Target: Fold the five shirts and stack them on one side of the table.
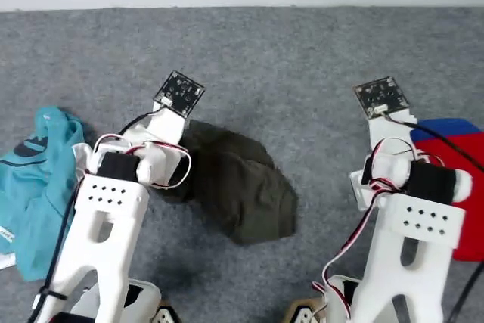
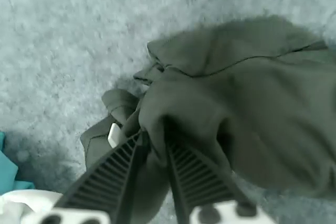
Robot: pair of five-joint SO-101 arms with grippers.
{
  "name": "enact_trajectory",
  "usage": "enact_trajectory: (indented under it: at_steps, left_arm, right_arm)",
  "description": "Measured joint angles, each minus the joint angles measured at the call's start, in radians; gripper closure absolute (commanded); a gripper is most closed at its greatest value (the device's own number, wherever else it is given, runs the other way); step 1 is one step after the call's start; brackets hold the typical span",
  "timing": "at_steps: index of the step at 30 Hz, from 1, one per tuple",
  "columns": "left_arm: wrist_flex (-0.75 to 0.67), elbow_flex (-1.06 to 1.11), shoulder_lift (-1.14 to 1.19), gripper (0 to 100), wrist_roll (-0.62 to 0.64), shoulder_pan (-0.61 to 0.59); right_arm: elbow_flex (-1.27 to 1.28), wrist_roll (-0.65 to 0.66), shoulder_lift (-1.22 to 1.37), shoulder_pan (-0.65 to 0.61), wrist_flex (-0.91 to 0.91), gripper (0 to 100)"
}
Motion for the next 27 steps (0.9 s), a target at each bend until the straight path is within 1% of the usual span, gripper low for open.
enact_trajectory:
  at_steps: [2, 4, 7, 11, 14, 17, 19, 24, 27]
  left_arm:
    - [0.02, -0.049, 0.0, 95, 0.0, 0.0]
    - [0.037, -0.115, 0.0, 89, 0.0, 0.0]
    - [0.04, -0.215, 0.0, 82, 0.0, 0.0]
    - [0.04, -0.319, 0.0, 81, 0.0, 0.0]
    - [0.04, -0.342, 0.0, 81, 0.0, 0.0]
    - [0.057, -0.342, 0.0, 81, 0.0, 0.0]
    - [0.083, -0.342, 0.0, 81, 0.0, 0.0]
    - [0.143, -0.342, 0.0, 81, 0.0, 0.0]
    - [0.164, -0.342, 0.0, 81, 0.0, 0.0]
  right_arm:
    - [0.04, 0.0, 0.0, -0.005, -0.003, 68.5]
    - [0.084, -0.002, 0.0, -0.034, -0.014, 68.5]
    - [0.137, 0.0, 0.0, -0.132, -0.034, 68.5]
    - [0.189, 0.0, 0.0, -0.313, -0.072, 68.5]
    - [0.232, 0.0, 0.0, -0.439, -0.14, 68.5]
    - [0.292, 0.0, 0.0, -0.539, -0.252, 68.5]
    - [0.339, -0.005, 0.0, -0.572, -0.359, 68.5]
    - [0.486, -0.147, 0.005, -0.585, -0.674, 68.5]
    - [0.522, -0.175, 0.048, -0.583, -0.799, 68.5]
